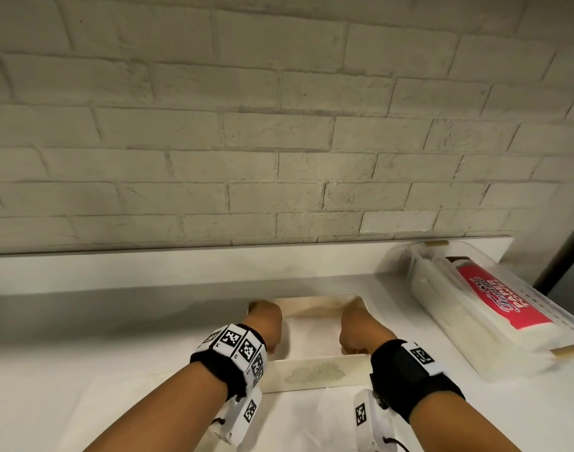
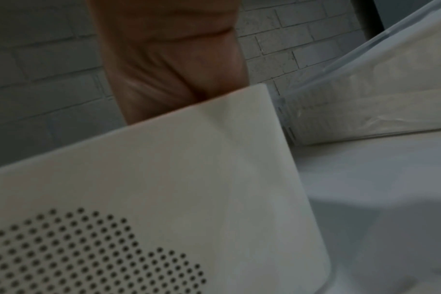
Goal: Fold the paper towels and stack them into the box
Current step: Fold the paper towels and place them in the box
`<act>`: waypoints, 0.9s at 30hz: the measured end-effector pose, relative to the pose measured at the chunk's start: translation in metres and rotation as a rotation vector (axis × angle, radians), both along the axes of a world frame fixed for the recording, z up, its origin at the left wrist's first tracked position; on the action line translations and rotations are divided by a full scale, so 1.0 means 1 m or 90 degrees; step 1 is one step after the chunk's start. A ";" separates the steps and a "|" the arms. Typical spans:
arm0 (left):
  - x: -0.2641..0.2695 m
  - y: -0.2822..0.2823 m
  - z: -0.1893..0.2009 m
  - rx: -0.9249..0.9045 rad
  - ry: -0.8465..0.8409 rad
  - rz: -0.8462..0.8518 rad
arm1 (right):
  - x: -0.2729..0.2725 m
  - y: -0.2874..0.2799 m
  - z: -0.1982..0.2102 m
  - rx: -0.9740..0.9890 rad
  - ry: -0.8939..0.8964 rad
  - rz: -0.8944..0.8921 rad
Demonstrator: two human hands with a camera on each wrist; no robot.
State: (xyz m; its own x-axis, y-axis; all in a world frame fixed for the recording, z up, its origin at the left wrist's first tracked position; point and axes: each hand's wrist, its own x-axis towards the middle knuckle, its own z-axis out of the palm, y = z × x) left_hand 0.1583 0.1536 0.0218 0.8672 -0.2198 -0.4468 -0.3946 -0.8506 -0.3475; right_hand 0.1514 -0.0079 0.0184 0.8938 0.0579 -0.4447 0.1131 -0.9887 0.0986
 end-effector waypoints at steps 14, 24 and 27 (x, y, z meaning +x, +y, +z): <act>-0.006 -0.002 -0.002 0.065 -0.036 -0.045 | -0.001 0.011 0.006 -0.169 -0.032 0.107; -0.016 0.002 0.004 -0.100 0.002 0.005 | -0.006 0.008 0.005 -0.057 -0.073 0.002; -0.024 0.000 0.012 -0.135 -0.008 0.024 | -0.007 0.008 0.001 -0.041 -0.035 0.001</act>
